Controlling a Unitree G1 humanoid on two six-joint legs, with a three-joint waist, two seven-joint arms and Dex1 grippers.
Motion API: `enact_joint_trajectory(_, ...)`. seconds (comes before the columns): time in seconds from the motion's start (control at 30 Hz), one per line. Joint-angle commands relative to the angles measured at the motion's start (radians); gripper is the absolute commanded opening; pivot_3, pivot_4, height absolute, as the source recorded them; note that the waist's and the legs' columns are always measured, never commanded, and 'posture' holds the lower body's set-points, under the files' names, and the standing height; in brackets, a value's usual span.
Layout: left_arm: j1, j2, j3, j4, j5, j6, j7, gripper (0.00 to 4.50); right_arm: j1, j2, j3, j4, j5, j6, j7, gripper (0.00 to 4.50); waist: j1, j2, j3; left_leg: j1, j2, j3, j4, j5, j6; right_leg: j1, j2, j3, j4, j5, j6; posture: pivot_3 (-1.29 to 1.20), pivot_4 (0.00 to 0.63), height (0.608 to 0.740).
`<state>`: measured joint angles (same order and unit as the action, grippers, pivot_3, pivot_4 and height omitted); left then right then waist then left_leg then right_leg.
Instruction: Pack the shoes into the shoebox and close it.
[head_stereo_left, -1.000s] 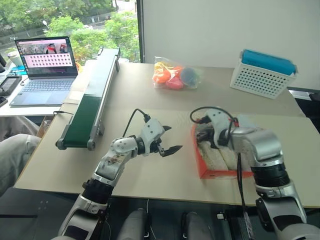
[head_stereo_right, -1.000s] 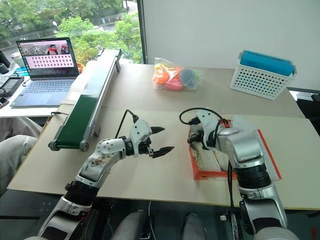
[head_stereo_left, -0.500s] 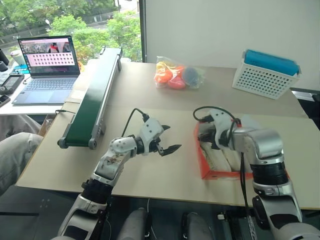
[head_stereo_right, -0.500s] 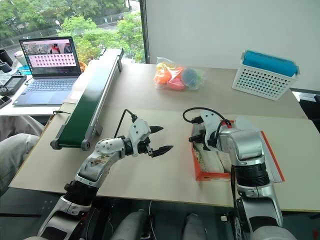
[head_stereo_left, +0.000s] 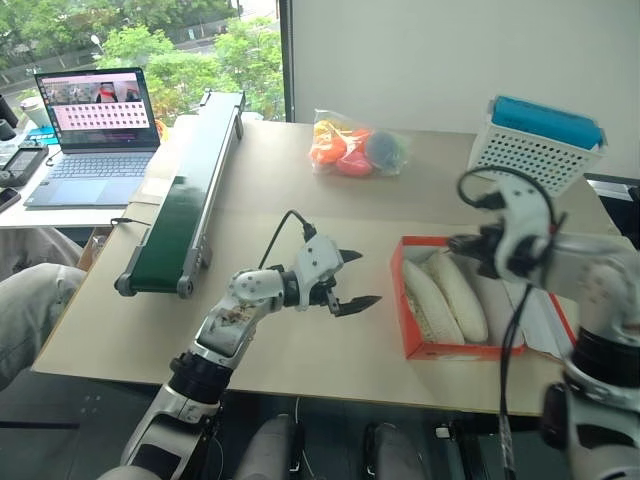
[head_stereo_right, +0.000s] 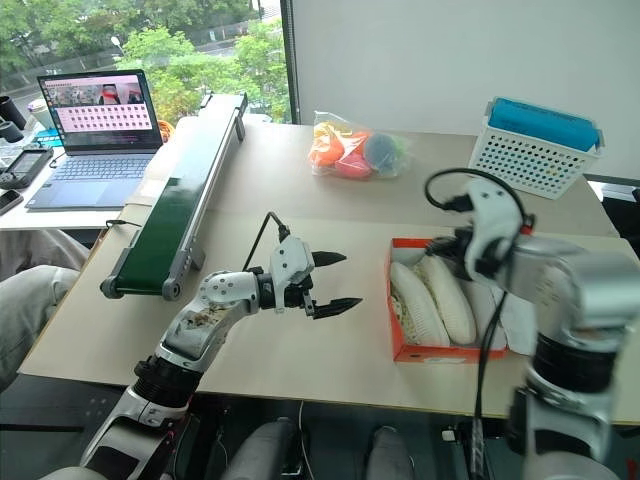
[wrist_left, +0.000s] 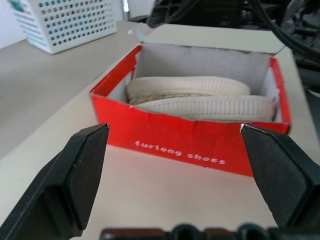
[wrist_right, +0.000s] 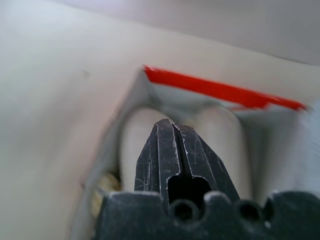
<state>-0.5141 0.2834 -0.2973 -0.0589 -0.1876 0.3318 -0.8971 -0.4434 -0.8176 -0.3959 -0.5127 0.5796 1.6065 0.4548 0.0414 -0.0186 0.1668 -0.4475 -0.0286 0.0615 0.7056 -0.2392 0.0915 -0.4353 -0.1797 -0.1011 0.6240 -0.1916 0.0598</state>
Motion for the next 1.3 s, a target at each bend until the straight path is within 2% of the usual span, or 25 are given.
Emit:
enact_joint_trajectory(0.03, -0.024, -0.007, -0.004, -0.021, -0.020, -0.022, -0.022, 4.50, 0.246, -0.198, -0.180, -0.192, 0.199, 0.008, 0.163, 0.05, -0.001, 0.001, 0.000, 0.000, 0.000, 0.000, 0.000, -0.001, 0.002, 0.000, -0.001, 0.000, 0.000, 0.000, 0.000, 0.00, 0.150, 0.699)
enact_joint_trajectory(0.17, -0.032, -0.014, -0.016, -0.011, -0.022, -0.024, -0.037, 4.50, 0.403, -0.229, -0.290, -0.264, 0.349, 0.008, 0.175, 0.05, -0.019, 0.000, 0.001, 0.006, 0.003, 0.000, 0.001, -0.002, 0.002, 0.007, 0.000, 0.000, -0.001, 0.000, 0.000, 0.00, 0.150, 0.699)
enact_joint_trajectory(0.2, -0.036, -0.019, -0.021, -0.010, -0.023, -0.024, -0.040, 4.50, 0.430, -0.211, -0.299, -0.267, 0.373, 0.008, 0.142, 0.05, -0.020, 0.000, 0.001, 0.009, 0.005, -0.001, 0.001, -0.002, 0.002, 0.010, 0.000, -0.001, -0.003, -0.004, 0.006, 0.00, 0.150, 0.699)
enact_joint_trajectory(0.3, -0.046, -0.032, -0.028, -0.009, -0.023, -0.022, -0.044, 4.50, 0.485, -0.172, -0.295, -0.249, 0.388, 0.008, 0.021, 0.05, -0.018, 0.000, 0.001, 0.010, 0.008, -0.002, 0.001, -0.003, 0.000, 0.013, 0.002, -0.002, -0.008, -0.002, 0.007, 0.00, 0.150, 0.699)
enact_joint_trajectory(0.33, -0.049, -0.034, -0.029, -0.009, -0.023, -0.021, -0.044, 4.50, 0.499, -0.168, -0.291, -0.245, 0.395, 0.008, -0.010, 0.05, -0.017, 0.000, 0.001, 0.009, 0.008, -0.002, 0.001, -0.006, -0.005, 0.013, 0.002, -0.002, -0.009, -0.002, 0.007, 0.00, 0.150, 0.699)
enact_joint_trajectory(0.37, -0.050, -0.035, -0.030, -0.010, -0.024, -0.021, -0.045, 4.50, 0.525, -0.171, -0.273, -0.247, 0.378, 0.008, -0.049, 0.05, -0.015, 0.001, 0.000, 0.009, 0.007, -0.002, 0.001, -0.006, -0.005, 0.013, 0.002, -0.002, -0.010, -0.002, 0.007, 0.00, 0.150, 0.699)
enact_joint_trajectory(0.4, -0.052, -0.035, -0.030, -0.011, -0.024, -0.020, -0.046, 4.50, 0.550, -0.182, -0.252, -0.252, 0.363, 0.008, -0.081, 0.05, -0.014, 0.001, 0.000, 0.008, 0.006, -0.001, 0.001, -0.002, 0.003, 0.012, 0.002, -0.001, -0.010, -0.002, 0.007, 0.00, 0.150, 0.699)
enact_joint_trajectory(0.53, -0.056, -0.035, -0.027, -0.017, -0.028, -0.014, -0.048, 4.50, 0.625, -0.252, -0.142, -0.263, 0.261, 0.008, -0.212, 0.05, -0.002, 0.001, 0.000, 0.007, 0.005, -0.001, 0.001, -0.002, 0.003, 0.012, 0.001, -0.001, -0.009, 0.001, 0.002, 0.00, 0.150, 0.699)
enact_joint_trajectory(0.67, -0.055, -0.032, -0.025, -0.019, -0.026, -0.012, -0.045, 4.50, 0.633, -0.336, -0.034, -0.265, 0.183, 0.008, -0.265, 0.05, -0.001, 0.001, 0.000, 0.007, 0.004, -0.001, 0.004, -0.003, 0.004, 0.012, 0.001, -0.001, -0.010, 0.001, 0.003, 0.00, 0.150, 0.699)
enact_joint_trajectory(0.73, -0.054, -0.030, -0.022, -0.024, -0.026, -0.008, -0.042, 4.50, 0.587, -0.326, 0.025, -0.251, 0.147, 0.008, -0.298, 0.05, -0.001, 0.001, 0.000, 0.007, 0.005, -0.001, 0.005, -0.003, 0.004, 0.013, 0.001, -0.001, -0.010, -0.002, 0.008, 0.00, 0.150, 0.699)
enact_joint_trajectory(0.87, -0.051, -0.028, -0.015, -0.035, -0.025, -0.001, -0.027, 4.50, 0.449, -0.215, 0.188, -0.222, 0.093, 0.008, -0.368, 0.05, -0.004, 0.001, 0.001, 0.006, 0.007, -0.001, 0.005, -0.003, 0.004, 0.012, 0.003, -0.001, -0.011, -0.001, 0.008, 0.00, 0.150, 0.699)
enact_joint_trajectory(0.97, -0.052, -0.025, -0.007, -0.044, -0.030, 0.006, -0.017, 4.50, 0.328, -0.073, 0.257, -0.170, 0.033, 0.008, -0.428, 0.05, -0.004, 0.001, 0.001, 0.005, 0.007, -0.001, 0.005, -0.003, 0.004, 0.011, 0.003, -0.001, -0.011, -0.001, 0.008, 0.00, 0.150, 0.699)
enact_joint_trajectory(1.07, -0.052, -0.023, -0.004, -0.048, -0.029, 0.009, -0.010, 4.50, 0.254, 0.044, 0.269, -0.114, -0.047, 0.003, -0.483, 0.05, -0.005, 0.001, 0.001, 0.004, 0.006, -0.001, 0.007, -0.003, 0.003, 0.011, 0.004, -0.001, -0.010, 0.003, 0.002, 0.00, 0.150, 0.699)
enact_joint_trajectory(1.3, -0.057, -0.023, -0.004, -0.038, -0.026, 0.005, 0.001, 4.50, 0.170, 0.282, 0.219, -0.048, -0.178, -0.065, -0.545, 0.05, -0.005, 0.002, 0.001, 0.003, 0.005, -0.001, 0.007, -0.002, 0.004, 0.009, 0.004, 0.000, -0.009, 0.003, 0.003, 0.00, 0.150, 0.699)
